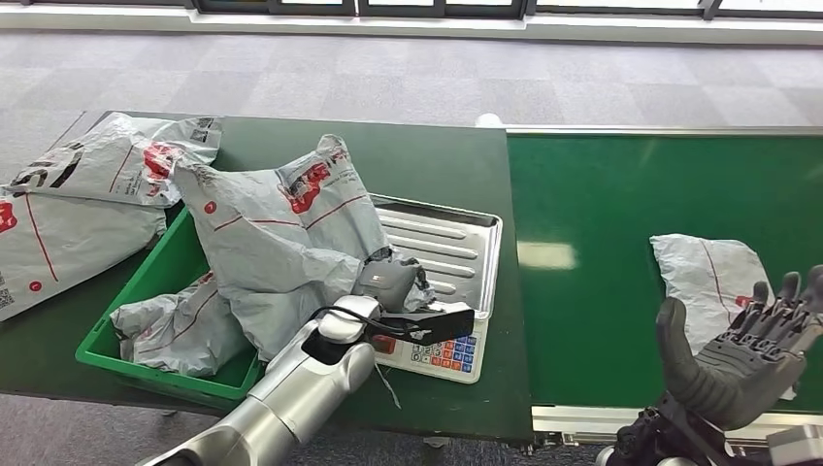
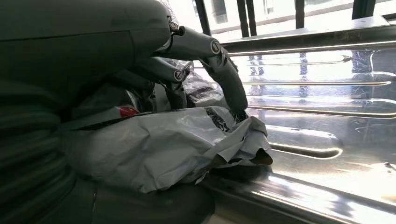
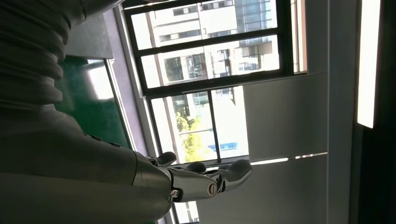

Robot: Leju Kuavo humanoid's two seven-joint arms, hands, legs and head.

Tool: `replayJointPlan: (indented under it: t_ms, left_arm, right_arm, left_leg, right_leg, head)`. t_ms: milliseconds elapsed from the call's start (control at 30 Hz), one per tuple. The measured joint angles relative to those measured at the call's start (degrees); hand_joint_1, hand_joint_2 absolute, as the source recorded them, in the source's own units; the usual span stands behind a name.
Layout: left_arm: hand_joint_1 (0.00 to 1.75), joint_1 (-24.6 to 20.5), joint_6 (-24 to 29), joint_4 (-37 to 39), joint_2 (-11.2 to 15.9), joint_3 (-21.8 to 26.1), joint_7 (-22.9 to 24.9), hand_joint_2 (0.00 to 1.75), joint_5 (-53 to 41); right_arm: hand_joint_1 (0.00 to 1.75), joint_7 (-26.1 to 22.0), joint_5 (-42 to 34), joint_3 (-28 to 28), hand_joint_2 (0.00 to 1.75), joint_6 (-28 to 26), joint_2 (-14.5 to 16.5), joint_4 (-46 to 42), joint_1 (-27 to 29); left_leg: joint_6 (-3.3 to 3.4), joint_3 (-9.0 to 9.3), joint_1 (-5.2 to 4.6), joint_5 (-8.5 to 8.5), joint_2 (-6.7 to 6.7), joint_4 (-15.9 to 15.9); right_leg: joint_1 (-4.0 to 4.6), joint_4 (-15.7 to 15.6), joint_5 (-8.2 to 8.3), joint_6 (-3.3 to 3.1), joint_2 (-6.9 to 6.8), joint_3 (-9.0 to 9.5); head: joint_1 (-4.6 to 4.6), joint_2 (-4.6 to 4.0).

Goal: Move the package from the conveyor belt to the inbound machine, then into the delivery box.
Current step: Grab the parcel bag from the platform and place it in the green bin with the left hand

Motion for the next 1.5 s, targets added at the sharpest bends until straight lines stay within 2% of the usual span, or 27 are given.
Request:
replayJointPlan:
  t_ms: [267, 867, 1000, 1167, 1500]
  left_arm:
    - [0.00, 0.50, -0.66, -0.49, 0.05, 2.86, -1.87, 1.75, 1.10]
    - [0.00, 1.57, -1.97, -0.71, 0.15, 3.35, -3.87, 1.75, 2.34]
    - [0.00, 2.09, -3.59, -2.33, 0.87, 3.43, -4.69, 1.75, 3.52]
    - [0.00, 3.50, -5.78, -10.80, 4.04, 4.67, -4.11, 1.75, 6.71]
    - [0.00, 5.39, -7.39, -37.66, 12.20, 11.50, -0.35, 1.75, 10.97]
  right_arm:
    - [0.00, 0.50, 0.36, 0.00, 1.75, 1.37, 0.02, -0.02, -0.11]
    - [0.00, 0.27, 0.08, 0.00, 1.75, 1.31, 0.03, -0.02, -0.52]
    - [0.00, 0.25, 0.11, 0.00, 1.75, 0.97, 0.03, -0.02, -0.56]
    - [0.00, 0.21, 0.66, -0.04, 1.75, 0.02, 0.03, -0.02, -0.21]
    - [0.00, -0.44, 0.82, -0.26, 1.75, -0.21, 0.01, -0.56, 3.89]
  left_leg:
    - [-0.03, 0.23, 0.00, 0.04, -0.07, -0.01]
    - [0.13, -0.29, -0.02, -0.01, -0.15, -0.04]
    - [0.12, -0.30, -0.03, 0.00, -0.14, -0.04]
    - [-0.05, -0.25, -0.03, 0.25, -0.11, -0.02]
    - [-0.13, -0.59, 0.00, 0.32, -0.13, -0.07]
  right_leg:
    - [-0.01, 0.01, -0.01, 0.00, -0.03, -0.21]
    - [-0.13, 0.00, -0.08, 0.05, -0.19, -0.21]
    - [-0.12, 0.00, -0.07, 0.05, -0.18, -0.26]
    - [-0.06, 0.05, 0.16, 0.05, -0.07, -0.76]
    - [0.00, 0.07, 0.11, 0.00, -0.08, -1.09]
  head:
    - [0.01, 0.00]
    - [0.01, 0.00]
    - [0.01, 0.00]
    - [0.01, 0.00]
    - [0.01, 0.00]
